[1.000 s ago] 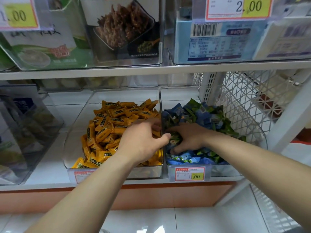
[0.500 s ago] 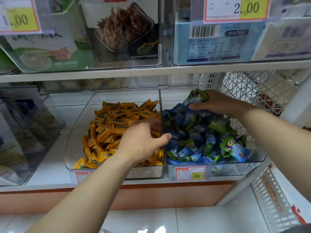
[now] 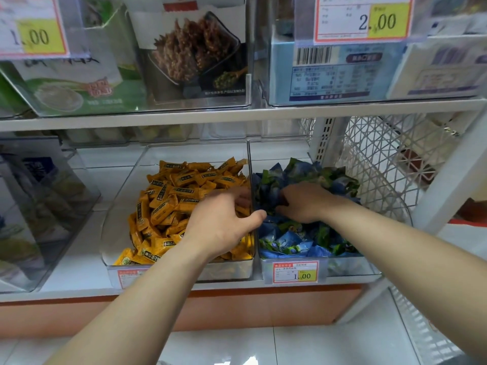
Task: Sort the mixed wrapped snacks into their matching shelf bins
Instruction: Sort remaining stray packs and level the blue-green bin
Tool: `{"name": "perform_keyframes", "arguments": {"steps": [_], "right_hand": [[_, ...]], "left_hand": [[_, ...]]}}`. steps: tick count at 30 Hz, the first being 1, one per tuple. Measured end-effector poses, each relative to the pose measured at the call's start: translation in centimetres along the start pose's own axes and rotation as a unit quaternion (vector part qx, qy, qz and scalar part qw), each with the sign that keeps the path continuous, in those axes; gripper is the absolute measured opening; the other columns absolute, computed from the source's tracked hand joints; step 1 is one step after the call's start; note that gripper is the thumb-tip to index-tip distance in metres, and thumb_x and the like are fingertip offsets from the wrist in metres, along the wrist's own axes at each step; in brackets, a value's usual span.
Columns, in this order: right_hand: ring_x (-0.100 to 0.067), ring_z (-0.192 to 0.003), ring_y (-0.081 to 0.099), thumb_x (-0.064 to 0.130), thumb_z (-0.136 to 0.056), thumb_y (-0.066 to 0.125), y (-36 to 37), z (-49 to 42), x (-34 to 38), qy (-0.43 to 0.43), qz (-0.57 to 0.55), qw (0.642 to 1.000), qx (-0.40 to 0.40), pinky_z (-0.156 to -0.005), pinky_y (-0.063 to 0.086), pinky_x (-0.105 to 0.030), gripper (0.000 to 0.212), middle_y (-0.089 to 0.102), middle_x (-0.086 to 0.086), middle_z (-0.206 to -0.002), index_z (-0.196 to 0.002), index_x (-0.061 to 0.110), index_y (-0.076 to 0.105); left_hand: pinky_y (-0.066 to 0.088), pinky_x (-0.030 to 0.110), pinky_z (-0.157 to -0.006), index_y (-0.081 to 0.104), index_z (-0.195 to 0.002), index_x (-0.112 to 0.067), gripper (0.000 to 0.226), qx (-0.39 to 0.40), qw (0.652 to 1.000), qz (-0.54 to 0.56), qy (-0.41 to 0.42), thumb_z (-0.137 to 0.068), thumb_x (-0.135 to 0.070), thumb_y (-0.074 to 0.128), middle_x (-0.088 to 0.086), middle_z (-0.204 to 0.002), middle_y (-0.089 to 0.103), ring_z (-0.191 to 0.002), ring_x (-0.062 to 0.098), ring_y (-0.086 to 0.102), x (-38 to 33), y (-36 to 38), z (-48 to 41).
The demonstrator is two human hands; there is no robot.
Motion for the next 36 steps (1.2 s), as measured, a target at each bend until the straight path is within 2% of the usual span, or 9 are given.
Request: {"name": "perform_keyframes", "arguments": {"steps": [4,10,15,19,25,28,31,34,36], "right_hand": [[-0.028,-0.127,0.049,0.071,-0.085,0.047,1.1,-2.1,-0.3,0.017,0.027,0.996,0.083,-0.089,0.039,-0.034,0.071,0.05,-0.007,-0.144,-0.142,0.028,0.048],[-0.023,-0.104,0.06,0.067,-0.071,0.066,2.5,-2.9,-1.5,0.031,-0.024,0.999,0.035,-0.076,0.045,-0.031,0.079,0.062,-0.004,-0.124,-0.132,0.021,0.048],[-0.014,-0.076,0.059,0.047,-0.075,0.076,2.0,-3.0,-1.2,-0.008,-0.082,0.992,0.09,-0.058,0.04,-0.025,0.034,0.063,0.01,-0.084,-0.095,0.025,0.061],[-0.005,-0.058,0.056,0.046,-0.077,0.076,1.7,-2.7,-1.1,-0.002,-0.069,0.989,0.134,-0.049,0.037,-0.023,0.027,0.059,0.012,-0.061,-0.069,0.026,0.058],[-0.011,-0.091,0.063,0.055,-0.084,0.069,-1.5,-0.9,-3.3,-0.031,-0.148,0.983,0.105,-0.075,0.047,-0.028,0.023,0.067,0.01,-0.096,-0.093,0.034,0.065],[-0.003,-0.1,0.062,0.054,-0.084,0.069,-2.8,0.5,-3.7,-0.047,-0.292,0.954,0.038,-0.089,0.047,-0.028,0.02,0.068,0.015,-0.105,-0.099,0.04,0.067],[0.006,-0.085,0.063,0.062,-0.088,0.059,-3.4,1.7,-3.1,-0.022,-0.418,0.908,0.011,-0.081,0.043,-0.024,0.025,0.069,0.022,-0.091,-0.091,0.04,0.071],[-0.012,-0.083,0.063,0.03,-0.098,0.052,-3.3,2.1,-2.6,0.044,-0.538,0.842,0.001,-0.074,0.043,-0.028,0.025,0.069,-0.001,-0.092,-0.089,0.018,0.072],[-0.018,-0.086,0.06,0.008,-0.094,0.048,-3.4,2.6,-2.2,0.044,-0.541,0.84,-0.014,-0.07,0.046,-0.027,0.022,0.065,-0.007,-0.096,-0.093,0.011,0.07]], "left_hand": [[0.055,0.028,-0.077,0.062,-0.117,-0.039,0.042,-0.002,1.0,-0.002,-0.001,-0.082,-0.063,0.059,-0.021,-0.101,0.068,-0.094,0.003,0.063,0.1,0.0,0.0],[0.056,0.029,-0.076,0.062,-0.116,-0.039,0.051,-0.005,1.0,-0.002,-0.002,-0.076,-0.068,0.053,-0.023,-0.099,0.067,-0.092,0.0,0.063,0.3,0.2,-0.2],[0.056,0.027,-0.074,0.061,-0.117,-0.037,0.052,-0.008,1.0,-0.004,-0.005,-0.076,-0.068,0.056,-0.022,-0.099,0.067,-0.092,0.0,0.063,0.4,0.4,-0.3],[0.056,0.029,-0.075,0.061,-0.118,-0.038,0.054,-0.001,1.0,0.002,-0.003,-0.075,-0.07,0.055,-0.023,-0.098,0.067,-0.091,-0.001,0.062,0.4,0.3,-0.2],[0.055,0.025,-0.073,0.061,-0.115,-0.039,0.047,-0.003,1.0,0.01,0.005,-0.078,-0.068,0.059,-0.027,-0.09,0.062,-0.089,-0.003,0.06,0.2,0.0,-0.1],[0.055,0.026,-0.074,0.061,-0.115,-0.039,0.049,-0.001,1.0,0.008,0.003,-0.078,-0.071,0.058,-0.026,-0.091,0.062,-0.09,-0.002,0.061,0.1,0.0,-0.2],[0.054,0.026,-0.072,0.06,-0.113,-0.04,0.047,-0.005,1.0,0.002,0.002,-0.079,-0.073,0.057,-0.03,-0.085,0.057,-0.088,0.0,0.06,-0.4,0.0,-0.2],[0.054,0.029,-0.073,0.058,-0.111,-0.041,0.044,-0.022,1.0,-0.004,0.002,-0.08,-0.073,0.056,-0.031,-0.084,0.055,-0.089,0.006,0.06,-1.0,0.0,-0.2],[0.056,0.035,-0.078,0.057,-0.116,-0.039,0.052,-0.028,1.0,-0.012,0.003,-0.079,-0.074,0.053,-0.021,-0.102,0.064,-0.099,0.013,0.062,-1.3,0.1,-0.2]]}}
Point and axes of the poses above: each hand's wrist, its own z-axis away from the middle knuckle, its own y-axis out of the palm, x = y × z, the point moved 1 cm from there along -z, towards the middle knuckle
